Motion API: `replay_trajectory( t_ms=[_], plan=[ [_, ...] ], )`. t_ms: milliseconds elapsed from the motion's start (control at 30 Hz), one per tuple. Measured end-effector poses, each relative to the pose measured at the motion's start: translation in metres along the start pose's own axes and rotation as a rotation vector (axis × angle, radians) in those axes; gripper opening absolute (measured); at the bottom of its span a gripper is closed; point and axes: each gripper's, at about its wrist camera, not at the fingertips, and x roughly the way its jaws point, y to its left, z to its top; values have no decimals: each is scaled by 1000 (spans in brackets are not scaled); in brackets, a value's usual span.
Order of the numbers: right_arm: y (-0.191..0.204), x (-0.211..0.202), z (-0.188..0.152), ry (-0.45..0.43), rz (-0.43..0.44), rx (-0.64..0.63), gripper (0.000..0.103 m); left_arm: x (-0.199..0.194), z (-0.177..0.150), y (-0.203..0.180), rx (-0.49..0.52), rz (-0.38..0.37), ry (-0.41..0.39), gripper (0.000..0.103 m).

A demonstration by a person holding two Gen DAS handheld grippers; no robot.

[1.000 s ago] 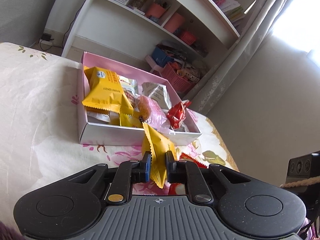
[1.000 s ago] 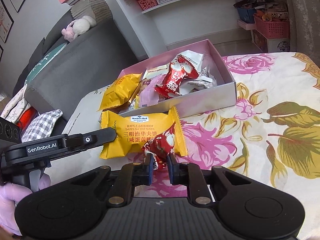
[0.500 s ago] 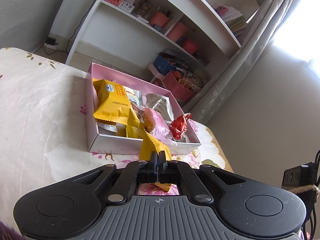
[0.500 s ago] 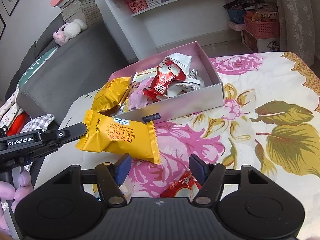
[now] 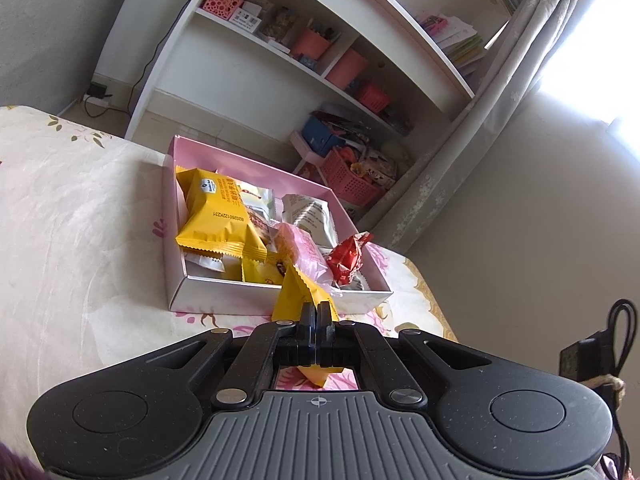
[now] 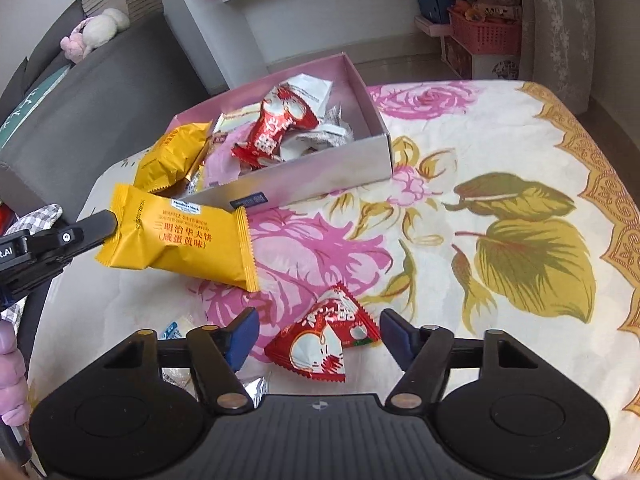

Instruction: Organize snacks

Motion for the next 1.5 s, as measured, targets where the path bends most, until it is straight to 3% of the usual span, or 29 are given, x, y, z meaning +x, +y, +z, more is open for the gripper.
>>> replay_trajectory(
  t_ms=[100, 200, 467, 767, 833, 933, 1000, 1067, 1100, 1133, 1300, 1400, 1500],
  plan=[
    [-3, 10, -4, 56, -9, 27, 27, -1, 0, -3, 4, 0, -7, 0],
    [-5, 11, -4, 52, -13, 53, 21, -5, 2, -6, 3, -6, -21, 0],
    [-10, -4, 9, -14, 38, 116, 18, -18, 14, -17, -4, -34, -81, 0],
    [-2, -25, 38, -124, 133, 191, 18, -29, 45, -40, 14, -70, -210, 0],
    [1, -26, 48, -152, 147, 201, 18, -28, 50, -41, 7, -62, -196, 0],
    [6, -25, 57, -173, 160, 197, 18, -24, 47, -43, 50, -2, -114, 0],
    [8, -22, 56, -169, 170, 187, 18, -18, 40, -40, 66, 78, -54, 10],
    [8, -15, 53, -147, 162, 174, 19, -13, 30, -33, 58, 160, -8, 37],
    [8, -11, 51, -132, 155, 171, 19, -11, 26, -30, 51, 207, 15, 67],
    [8, -8, 49, -118, 150, 171, 19, -9, 22, -26, 44, 250, 32, 86],
    [10, 1, 39, -78, 142, 166, 19, 0, 15, -8, 20, 440, 110, 87],
    [14, 2, 37, -74, 147, 160, 19, 3, 14, 8, -31, 491, 127, 87],
    [18, 3, 36, -70, 148, 148, 19, 12, 13, 17, -27, 488, 159, 89]
  ],
)
